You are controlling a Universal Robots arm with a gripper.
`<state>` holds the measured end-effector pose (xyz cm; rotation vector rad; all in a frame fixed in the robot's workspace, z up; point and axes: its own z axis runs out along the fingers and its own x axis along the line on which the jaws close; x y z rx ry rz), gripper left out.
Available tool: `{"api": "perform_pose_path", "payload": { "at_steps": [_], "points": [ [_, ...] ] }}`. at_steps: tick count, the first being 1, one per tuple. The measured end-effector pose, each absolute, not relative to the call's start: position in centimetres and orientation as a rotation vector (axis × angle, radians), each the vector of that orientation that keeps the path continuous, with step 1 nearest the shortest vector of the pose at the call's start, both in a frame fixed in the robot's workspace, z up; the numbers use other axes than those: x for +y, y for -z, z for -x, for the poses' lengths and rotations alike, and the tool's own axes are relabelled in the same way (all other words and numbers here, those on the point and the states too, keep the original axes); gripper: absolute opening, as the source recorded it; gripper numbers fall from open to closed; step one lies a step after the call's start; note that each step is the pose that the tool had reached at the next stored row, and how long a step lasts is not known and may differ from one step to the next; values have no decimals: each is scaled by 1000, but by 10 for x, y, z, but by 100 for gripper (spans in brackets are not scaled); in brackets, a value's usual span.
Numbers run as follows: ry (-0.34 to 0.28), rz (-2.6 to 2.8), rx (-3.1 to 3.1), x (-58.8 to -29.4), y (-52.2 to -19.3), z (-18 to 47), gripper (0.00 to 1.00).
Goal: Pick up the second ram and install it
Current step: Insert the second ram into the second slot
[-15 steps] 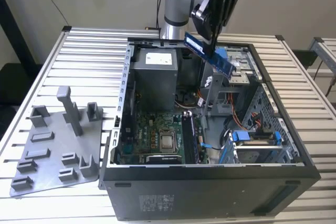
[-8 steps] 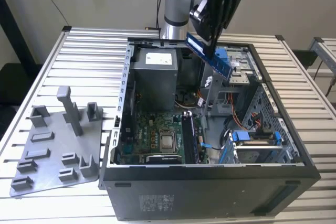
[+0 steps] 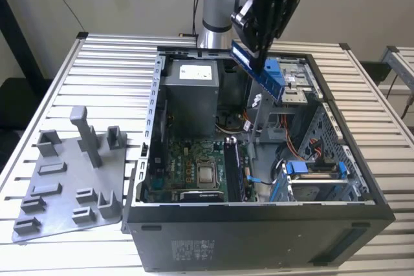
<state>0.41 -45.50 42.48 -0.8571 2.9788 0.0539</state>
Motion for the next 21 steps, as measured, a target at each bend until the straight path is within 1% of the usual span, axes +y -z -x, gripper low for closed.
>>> {"api": "perform_pose_path", "payload": {
  "at_steps": [5, 21],
  "points": [
    [-62, 825, 3008, -455, -424, -4, 14],
    [-57, 386, 3090, -455, -417, -4, 14]
  ]
}}
